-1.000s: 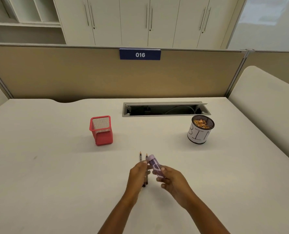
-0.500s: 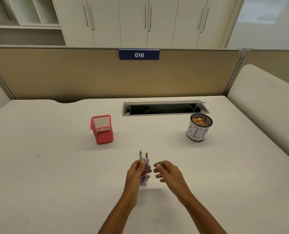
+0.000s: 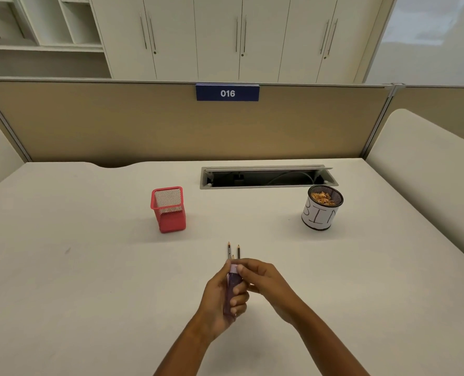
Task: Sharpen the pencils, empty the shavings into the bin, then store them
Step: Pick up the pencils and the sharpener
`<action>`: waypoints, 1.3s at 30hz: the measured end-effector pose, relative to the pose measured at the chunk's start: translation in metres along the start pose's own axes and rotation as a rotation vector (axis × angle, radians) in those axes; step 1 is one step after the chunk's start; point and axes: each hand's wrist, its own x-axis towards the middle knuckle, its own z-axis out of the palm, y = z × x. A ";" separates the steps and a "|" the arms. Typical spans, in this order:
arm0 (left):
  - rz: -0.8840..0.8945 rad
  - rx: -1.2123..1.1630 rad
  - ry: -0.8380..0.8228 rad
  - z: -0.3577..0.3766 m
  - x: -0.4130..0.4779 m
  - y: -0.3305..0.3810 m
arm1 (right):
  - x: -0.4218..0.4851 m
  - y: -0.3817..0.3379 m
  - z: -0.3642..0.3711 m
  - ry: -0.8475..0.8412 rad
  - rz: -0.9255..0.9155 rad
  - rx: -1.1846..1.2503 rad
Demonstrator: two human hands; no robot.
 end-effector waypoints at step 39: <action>-0.122 0.263 0.142 -0.009 0.006 0.002 | 0.007 0.021 0.001 0.269 -0.256 -0.300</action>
